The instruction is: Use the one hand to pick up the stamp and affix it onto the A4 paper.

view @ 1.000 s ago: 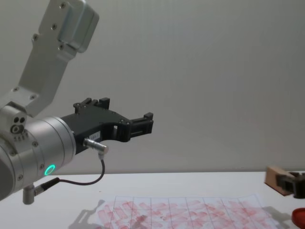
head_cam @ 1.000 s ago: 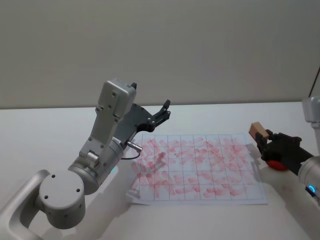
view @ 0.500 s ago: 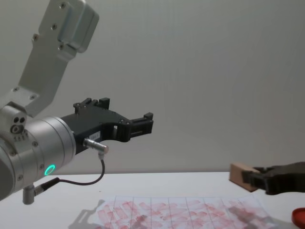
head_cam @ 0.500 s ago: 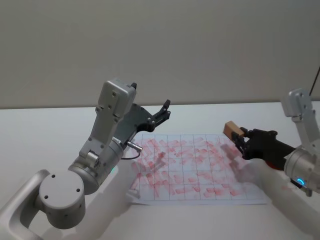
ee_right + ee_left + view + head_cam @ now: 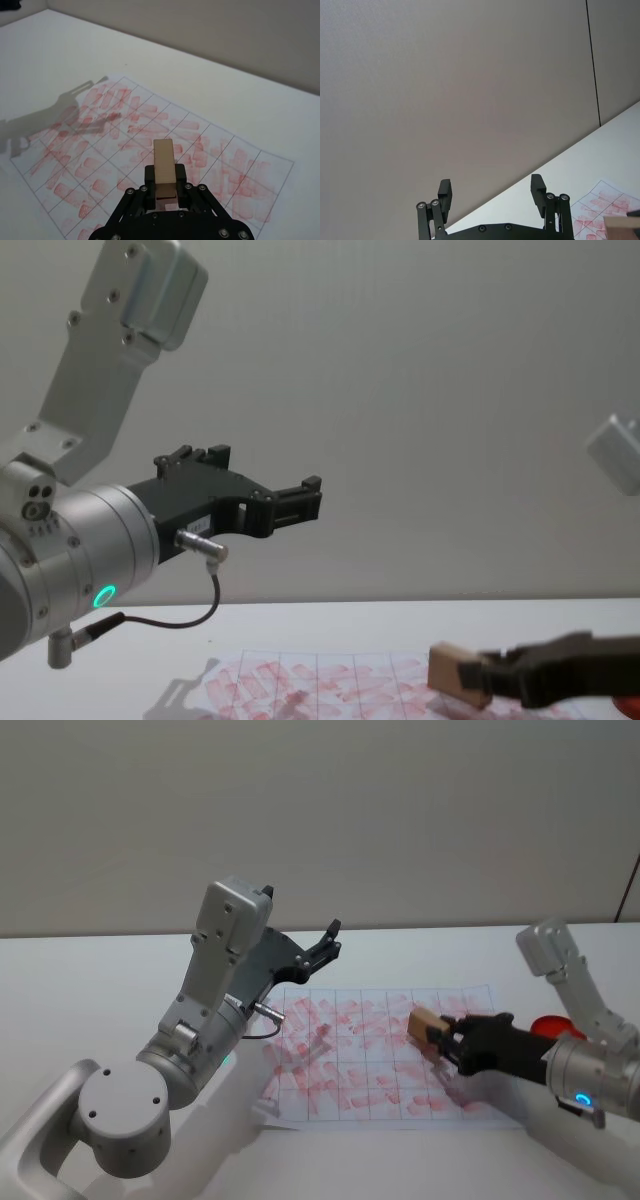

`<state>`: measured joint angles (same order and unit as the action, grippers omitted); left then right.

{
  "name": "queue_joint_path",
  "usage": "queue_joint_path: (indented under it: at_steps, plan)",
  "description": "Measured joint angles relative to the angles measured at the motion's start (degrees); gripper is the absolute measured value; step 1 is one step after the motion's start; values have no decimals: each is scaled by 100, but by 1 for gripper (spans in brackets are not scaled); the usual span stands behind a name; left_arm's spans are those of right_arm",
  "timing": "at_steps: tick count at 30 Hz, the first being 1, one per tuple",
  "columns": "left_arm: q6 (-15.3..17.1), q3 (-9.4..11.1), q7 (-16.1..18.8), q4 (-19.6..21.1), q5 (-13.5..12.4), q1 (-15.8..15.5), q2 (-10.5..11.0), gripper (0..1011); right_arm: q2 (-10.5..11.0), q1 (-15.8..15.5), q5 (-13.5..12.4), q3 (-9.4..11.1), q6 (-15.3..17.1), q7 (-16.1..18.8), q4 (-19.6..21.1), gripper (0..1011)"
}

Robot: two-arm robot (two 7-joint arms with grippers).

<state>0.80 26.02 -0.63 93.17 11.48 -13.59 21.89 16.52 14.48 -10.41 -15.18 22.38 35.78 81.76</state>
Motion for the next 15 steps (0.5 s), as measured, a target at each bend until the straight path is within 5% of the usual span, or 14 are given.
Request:
queue_joint_path:
  at_steps: [15]
  plan:
    - [0,0,0,0,0,0,0,1001,58,1,120,-93,270,372,-193,216]
